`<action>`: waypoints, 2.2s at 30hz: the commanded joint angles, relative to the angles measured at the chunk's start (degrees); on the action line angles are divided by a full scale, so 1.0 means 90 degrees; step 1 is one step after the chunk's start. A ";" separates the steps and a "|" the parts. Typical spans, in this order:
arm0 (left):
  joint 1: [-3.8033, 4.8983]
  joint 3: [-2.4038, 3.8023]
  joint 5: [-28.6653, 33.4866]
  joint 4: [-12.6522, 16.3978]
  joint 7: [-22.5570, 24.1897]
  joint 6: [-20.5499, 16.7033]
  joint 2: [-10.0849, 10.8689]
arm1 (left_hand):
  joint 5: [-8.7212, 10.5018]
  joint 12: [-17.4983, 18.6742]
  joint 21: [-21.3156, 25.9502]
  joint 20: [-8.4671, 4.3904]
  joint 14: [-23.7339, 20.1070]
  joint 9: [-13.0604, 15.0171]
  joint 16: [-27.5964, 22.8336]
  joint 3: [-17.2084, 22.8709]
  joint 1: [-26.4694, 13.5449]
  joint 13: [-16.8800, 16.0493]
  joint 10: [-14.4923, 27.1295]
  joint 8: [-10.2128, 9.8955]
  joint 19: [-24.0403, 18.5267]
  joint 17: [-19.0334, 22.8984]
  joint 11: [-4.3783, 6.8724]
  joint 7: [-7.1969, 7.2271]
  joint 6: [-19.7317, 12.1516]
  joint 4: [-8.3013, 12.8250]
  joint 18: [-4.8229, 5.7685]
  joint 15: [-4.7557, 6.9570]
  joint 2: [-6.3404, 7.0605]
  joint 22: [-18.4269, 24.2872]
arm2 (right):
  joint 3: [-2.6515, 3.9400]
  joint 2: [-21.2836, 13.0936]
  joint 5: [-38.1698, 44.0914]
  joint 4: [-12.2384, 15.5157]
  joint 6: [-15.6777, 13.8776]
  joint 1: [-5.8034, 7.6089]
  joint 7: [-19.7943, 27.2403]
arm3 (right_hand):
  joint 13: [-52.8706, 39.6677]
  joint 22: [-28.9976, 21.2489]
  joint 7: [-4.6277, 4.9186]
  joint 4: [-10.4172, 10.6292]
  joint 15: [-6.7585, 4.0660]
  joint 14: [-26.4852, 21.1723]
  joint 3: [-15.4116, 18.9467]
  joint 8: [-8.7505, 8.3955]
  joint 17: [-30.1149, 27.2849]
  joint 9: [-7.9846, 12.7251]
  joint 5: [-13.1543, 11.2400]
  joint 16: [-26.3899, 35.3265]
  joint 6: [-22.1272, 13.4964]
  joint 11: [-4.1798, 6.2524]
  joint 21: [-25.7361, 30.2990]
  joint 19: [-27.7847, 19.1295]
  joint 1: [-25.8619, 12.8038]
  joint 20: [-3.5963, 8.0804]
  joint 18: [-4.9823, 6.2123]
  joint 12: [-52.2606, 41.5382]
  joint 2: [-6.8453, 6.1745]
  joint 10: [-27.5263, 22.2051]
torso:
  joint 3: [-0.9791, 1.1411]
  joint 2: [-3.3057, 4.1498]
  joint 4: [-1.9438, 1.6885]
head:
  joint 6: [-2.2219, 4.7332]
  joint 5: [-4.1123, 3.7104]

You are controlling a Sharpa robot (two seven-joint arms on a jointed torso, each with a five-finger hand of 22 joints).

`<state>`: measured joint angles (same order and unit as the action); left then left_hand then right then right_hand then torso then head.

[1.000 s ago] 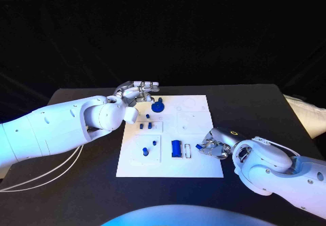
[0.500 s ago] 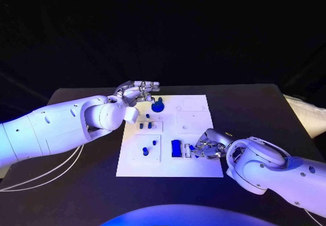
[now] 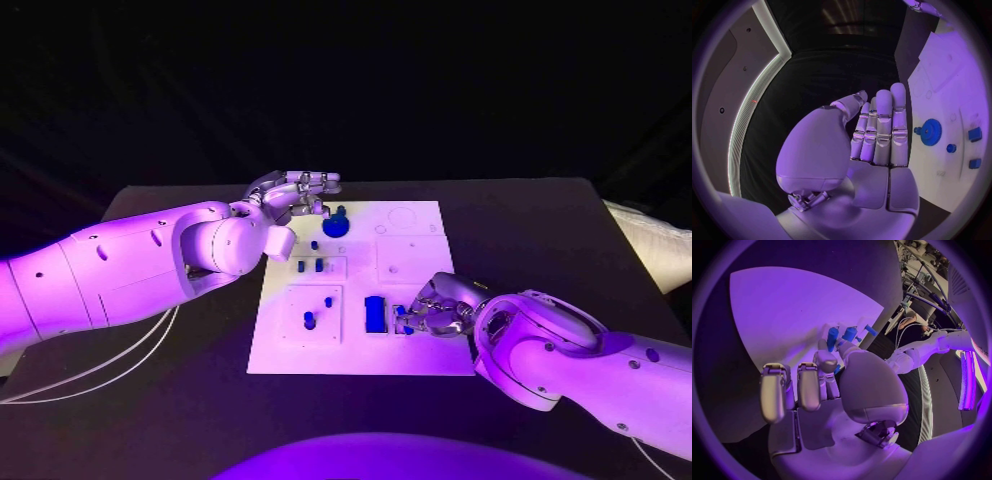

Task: Assemble the parts on the task board

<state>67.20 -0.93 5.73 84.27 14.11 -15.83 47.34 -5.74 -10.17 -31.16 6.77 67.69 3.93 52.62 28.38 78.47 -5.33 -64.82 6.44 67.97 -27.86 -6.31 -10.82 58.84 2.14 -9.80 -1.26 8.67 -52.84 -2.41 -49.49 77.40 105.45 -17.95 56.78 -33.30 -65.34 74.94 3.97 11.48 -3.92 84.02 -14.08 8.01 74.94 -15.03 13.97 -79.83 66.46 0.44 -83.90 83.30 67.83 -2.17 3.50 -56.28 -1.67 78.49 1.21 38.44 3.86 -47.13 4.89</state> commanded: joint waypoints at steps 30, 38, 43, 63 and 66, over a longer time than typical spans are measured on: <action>0.0001 0.0004 -0.0140 0.0024 -0.0081 0.0223 0.0005 | -0.0018 -0.0043 0.0015 0.0007 -0.0026 -0.0001 -0.0026 -0.0013 -0.0020 0.0004 0.0051 0.0040 -0.0051 0.0012 -0.0009 0.0003 -0.0033 0.0018 -0.0071 -0.0001 -0.0049 0.0011 | 0.0000 0.0030 0.0256 -0.0011 0.0202 -0.0005 0.0250 | -0.0161 0.0635 -0.0043 0.0520 -0.0048 0.0386 0.1055 0.0050 0.0130 -0.0172 0.0217 -0.0008 0.0102 0.0027 -0.0009 0.0024 -0.0786 0.0004 -0.0112 -0.0121 -0.0285 0.0097 | 0.0011 0.0002 0.0007 | -0.0027 0.0025; 0.0000 0.0004 -0.0142 0.0021 -0.0084 0.0241 0.0012 | -0.0018 -0.0043 0.0015 0.0007 -0.0026 -0.0001 -0.0026 -0.0013 -0.0020 0.0004 0.0051 0.0040 -0.0051 0.0012 -0.0009 0.0003 -0.0033 0.0018 -0.0071 -0.0001 -0.0049 0.0011 | 0.0000 -0.0128 0.0253 0.0084 0.0430 -0.0010 0.0497 | -0.0180 0.0623 -0.0035 0.0214 -0.0047 0.0383 0.1304 0.0046 0.0115 -0.0229 -0.0100 0.0010 0.0078 0.0022 0.0005 0.0011 -0.0205 0.0005 -0.0108 -0.0091 -0.0243 0.0081 | 0.0006 -0.0001 0.0003 | -0.0029 0.0029; -0.0002 0.0004 -0.0142 0.0015 -0.0081 0.0243 0.0016 | -0.0018 -0.0043 0.0015 0.0007 -0.0026 -0.0001 -0.0026 -0.0013 -0.0020 0.0004 0.0051 0.0040 -0.0051 0.0012 -0.0009 0.0003 -0.0033 0.0018 -0.0071 -0.0001 -0.0049 0.0011 | 0.0000 -0.0171 0.0280 0.0061 0.0494 -0.0017 0.0565 | -0.0189 0.0625 -0.0031 0.0085 -0.0045 0.0384 0.1397 0.0044 0.0117 -0.0250 -0.0265 0.0011 0.0074 0.0022 0.0006 0.0011 0.0007 0.0002 -0.0108 -0.0082 -0.0197 0.0078 | 0.0007 -0.0007 0.0013 | -0.0013 0.0035; -0.0007 0.0004 -0.0143 0.0020 -0.0084 0.0251 0.0009 | -0.0018 -0.0046 0.0015 0.0007 -0.0029 -0.0001 -0.0026 -0.0016 -0.0019 0.0005 0.0057 0.0042 -0.0053 0.0015 -0.0010 0.0001 -0.0037 0.0022 -0.0072 -0.0001 -0.0045 0.0011 | 0.0000 0.0033 0.0358 -0.0289 0.0602 -0.0036 0.0438 | -0.0243 0.0649 -0.0037 0.0118 -0.0045 0.0391 0.1547 0.0044 0.0143 -0.0283 -0.0231 -0.0005 0.0088 0.0025 -0.0006 0.0027 0.0073 0.0001 -0.0113 -0.0128 0.0119 0.0112 | 0.0004 0.0003 -0.0005 | -0.0006 0.0001; -0.0007 0.0004 -0.0143 0.0018 -0.0083 0.0247 0.0011 | -0.0018 -0.0046 0.0015 0.0007 -0.0029 -0.0001 -0.0026 -0.0016 -0.0019 0.0005 0.0057 0.0042 -0.0053 0.0015 -0.0010 0.0001 -0.0037 0.0022 -0.0072 -0.0001 -0.0045 0.0011 | -0.0001 0.0073 0.0431 -0.0351 0.0712 -0.0050 0.0421 | -0.0248 0.0643 -0.0049 -0.0028 -0.0056 0.0390 0.1559 0.0043 0.0141 -0.0294 -0.0313 -0.0002 0.0084 0.0037 -0.0001 0.0022 0.0288 0.0007 -0.0111 -0.0122 0.0114 0.0109 | 0.0003 -0.0002 0.0002 | -0.0016 0.0013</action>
<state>67.14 -0.93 4.67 84.33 13.11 -14.63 47.49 -5.74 -10.44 -31.17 6.77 67.68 3.93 52.62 28.39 78.47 -5.33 -64.68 6.43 67.97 -27.82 -6.46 -10.81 58.85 2.14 -9.80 -1.27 8.67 -52.80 -2.25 -48.95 79.89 102.60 -13.91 56.60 -29.23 -67.52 74.91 3.45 11.69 -3.91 84.02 0.03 8.65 74.95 -17.79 11.52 -79.82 67.18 0.55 -83.90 83.29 69.81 -2.17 3.50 -57.23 -0.40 79.19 1.23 38.44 3.85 -47.18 4.91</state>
